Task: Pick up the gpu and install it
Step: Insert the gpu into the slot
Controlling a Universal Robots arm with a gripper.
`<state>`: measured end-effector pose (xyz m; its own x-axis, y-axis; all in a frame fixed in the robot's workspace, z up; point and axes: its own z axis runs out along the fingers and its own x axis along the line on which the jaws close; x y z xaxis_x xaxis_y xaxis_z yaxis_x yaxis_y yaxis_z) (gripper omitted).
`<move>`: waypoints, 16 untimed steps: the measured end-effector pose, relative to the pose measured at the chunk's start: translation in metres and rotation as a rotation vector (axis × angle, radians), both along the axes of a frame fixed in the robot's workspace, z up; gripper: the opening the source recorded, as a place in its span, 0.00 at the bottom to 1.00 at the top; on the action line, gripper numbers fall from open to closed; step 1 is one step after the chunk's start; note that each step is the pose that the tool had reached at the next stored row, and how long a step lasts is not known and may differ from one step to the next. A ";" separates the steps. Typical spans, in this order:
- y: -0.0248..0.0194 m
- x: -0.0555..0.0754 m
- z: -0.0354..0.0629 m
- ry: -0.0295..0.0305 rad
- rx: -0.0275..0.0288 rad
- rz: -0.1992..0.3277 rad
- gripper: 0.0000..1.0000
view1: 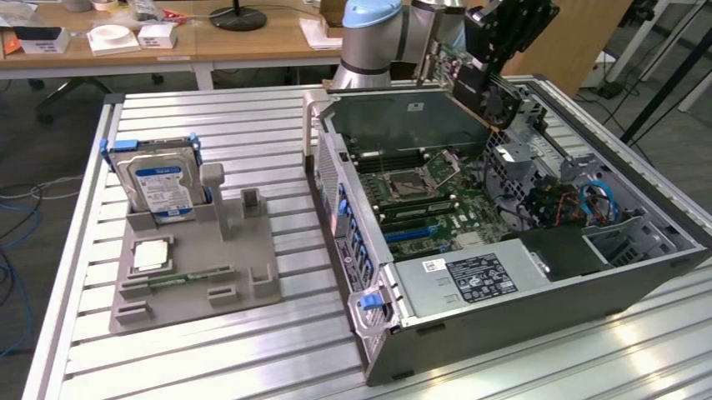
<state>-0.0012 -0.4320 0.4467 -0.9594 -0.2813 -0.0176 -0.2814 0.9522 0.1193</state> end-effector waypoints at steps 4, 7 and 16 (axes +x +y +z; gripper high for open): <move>0.0000 0.000 0.0000 0.0000 -0.0001 0.066 0.26; 0.0000 0.000 0.0000 0.0000 0.0000 0.115 0.26; 0.0000 0.000 0.0000 -0.0001 -0.0001 0.266 0.26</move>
<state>-0.0012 -0.4320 0.4467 -0.8519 -0.5235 -0.0177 -0.5216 0.8448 0.1192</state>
